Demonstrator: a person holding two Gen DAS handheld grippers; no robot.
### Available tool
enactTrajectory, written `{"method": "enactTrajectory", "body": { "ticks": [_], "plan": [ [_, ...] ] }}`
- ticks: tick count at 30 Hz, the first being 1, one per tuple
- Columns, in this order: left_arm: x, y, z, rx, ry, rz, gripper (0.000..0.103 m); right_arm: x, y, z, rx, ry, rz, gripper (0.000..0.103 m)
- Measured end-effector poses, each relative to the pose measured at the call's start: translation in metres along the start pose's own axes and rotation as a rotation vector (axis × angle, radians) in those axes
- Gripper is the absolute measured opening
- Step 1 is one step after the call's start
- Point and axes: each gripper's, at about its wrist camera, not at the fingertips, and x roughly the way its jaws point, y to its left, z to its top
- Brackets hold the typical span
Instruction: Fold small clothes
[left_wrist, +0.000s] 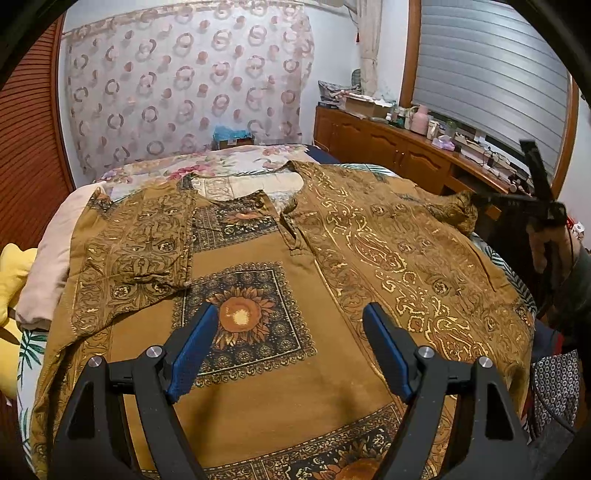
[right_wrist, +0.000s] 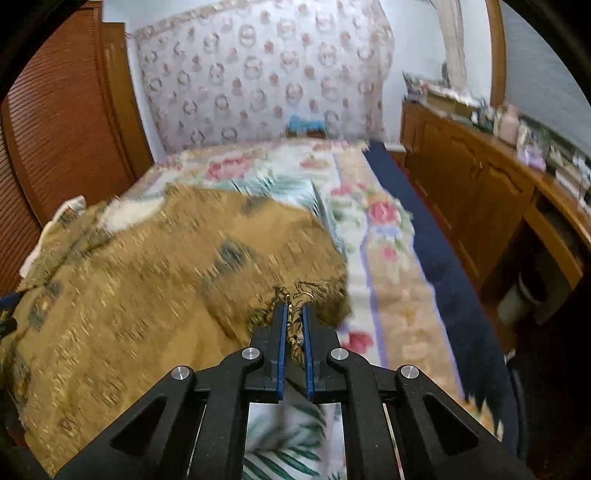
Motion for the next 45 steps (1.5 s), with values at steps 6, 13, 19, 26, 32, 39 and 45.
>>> {"method": "enactTrajectory", "body": {
  "ticks": [6, 13, 19, 26, 32, 39, 45],
  "plan": [
    [-0.003, 0.008, 0.0, -0.01, -0.014, 0.002, 0.081, -0.007, 0.058, 0.011, -0.128, -0.03, 0.078, 0.007],
    [-0.007, 0.014, 0.0, -0.022, -0.023, 0.018, 0.081, 0.006, 0.095, -0.021, -0.199, 0.048, 0.168, 0.008],
    [-0.008, 0.019, 0.003, -0.029, -0.027, 0.025, 0.081, 0.015, 0.082, -0.031, -0.147, 0.104, 0.2, 0.008],
    [-0.013, 0.022, 0.004, -0.035, -0.042, 0.029, 0.081, -0.011, 0.081, -0.019, -0.127, 0.051, 0.17, 0.013],
    [-0.014, 0.023, 0.003, -0.038, -0.046, 0.031, 0.081, -0.032, 0.073, -0.009, -0.122, -0.025, 0.137, 0.046],
    [-0.016, 0.023, 0.004, -0.031, -0.051, 0.038, 0.081, 0.003, 0.065, -0.012, -0.083, 0.027, 0.069, 0.052],
    [-0.018, 0.023, 0.007, -0.034, -0.059, 0.04, 0.081, 0.057, 0.054, -0.001, -0.011, 0.129, 0.063, 0.051]
  ]
}}
